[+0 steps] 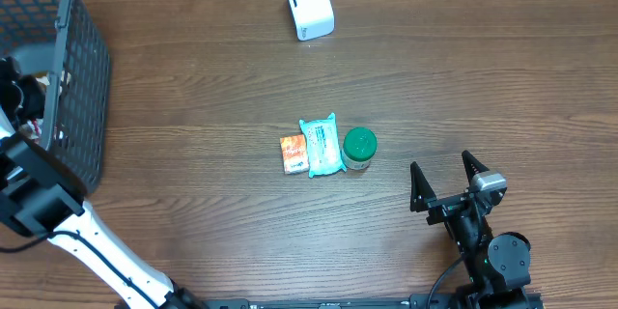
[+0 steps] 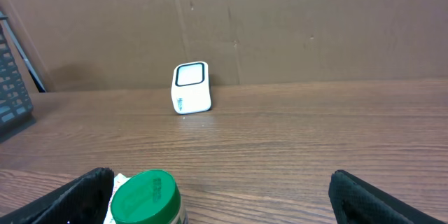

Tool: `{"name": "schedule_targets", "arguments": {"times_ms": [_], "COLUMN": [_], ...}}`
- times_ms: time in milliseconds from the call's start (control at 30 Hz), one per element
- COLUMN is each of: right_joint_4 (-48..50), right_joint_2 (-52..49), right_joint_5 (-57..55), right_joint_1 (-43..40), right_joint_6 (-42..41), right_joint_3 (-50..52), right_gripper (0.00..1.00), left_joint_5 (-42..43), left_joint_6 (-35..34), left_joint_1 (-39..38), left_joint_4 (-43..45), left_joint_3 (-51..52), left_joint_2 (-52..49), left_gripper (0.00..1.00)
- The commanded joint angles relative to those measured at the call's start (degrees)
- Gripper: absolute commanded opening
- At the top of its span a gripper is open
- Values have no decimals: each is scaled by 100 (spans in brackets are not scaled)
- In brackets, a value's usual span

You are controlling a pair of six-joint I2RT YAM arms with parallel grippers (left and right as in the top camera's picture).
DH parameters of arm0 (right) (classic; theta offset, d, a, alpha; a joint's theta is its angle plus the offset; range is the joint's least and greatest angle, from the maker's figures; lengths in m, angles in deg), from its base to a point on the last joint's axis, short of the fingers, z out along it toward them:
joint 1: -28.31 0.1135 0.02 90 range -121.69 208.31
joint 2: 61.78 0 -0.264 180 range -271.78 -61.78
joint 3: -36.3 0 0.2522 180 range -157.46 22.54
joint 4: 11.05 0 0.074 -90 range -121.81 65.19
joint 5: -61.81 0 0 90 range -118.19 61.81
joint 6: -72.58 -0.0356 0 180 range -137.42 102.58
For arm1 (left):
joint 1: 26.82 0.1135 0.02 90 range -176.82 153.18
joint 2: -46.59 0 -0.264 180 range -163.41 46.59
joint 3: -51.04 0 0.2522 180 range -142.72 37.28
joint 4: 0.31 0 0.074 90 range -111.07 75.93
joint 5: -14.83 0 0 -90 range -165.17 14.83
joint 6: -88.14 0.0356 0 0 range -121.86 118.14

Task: Scan the item barcode
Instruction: 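Grasp the brown-and-white treat bag with red stick in the basket, then lift the treat bag out and lower it onto the table center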

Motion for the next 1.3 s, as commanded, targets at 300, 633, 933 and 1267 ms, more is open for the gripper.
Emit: {"name": "schedule_targets", "arguments": {"times_ms": [300,633,933,1267], "right_joint_4": [35,35,35,35], "right_joint_2": [52,52,52,52], "right_joint_5": [9,9,9,9], "right_joint_1": [-26,-26,-26,-26], "right_joint_6": [-2,-2,-2,-2], "right_joint_3": [59,59,59,59], "right_gripper": [100,100,100,100], "left_joint_5": [109,-2,-24,-785], "left_joint_6": [-970,-2286,-2726,-3182], "left_joint_1": [-109,-872,-2625,-4413], "left_joint_4": [72,-393,-2090,-1867], "left_joint_3": [-37,-37,2,1985], "left_joint_2": [2577,4417,4743,4616], "left_gripper": [4,4,4,4]}}
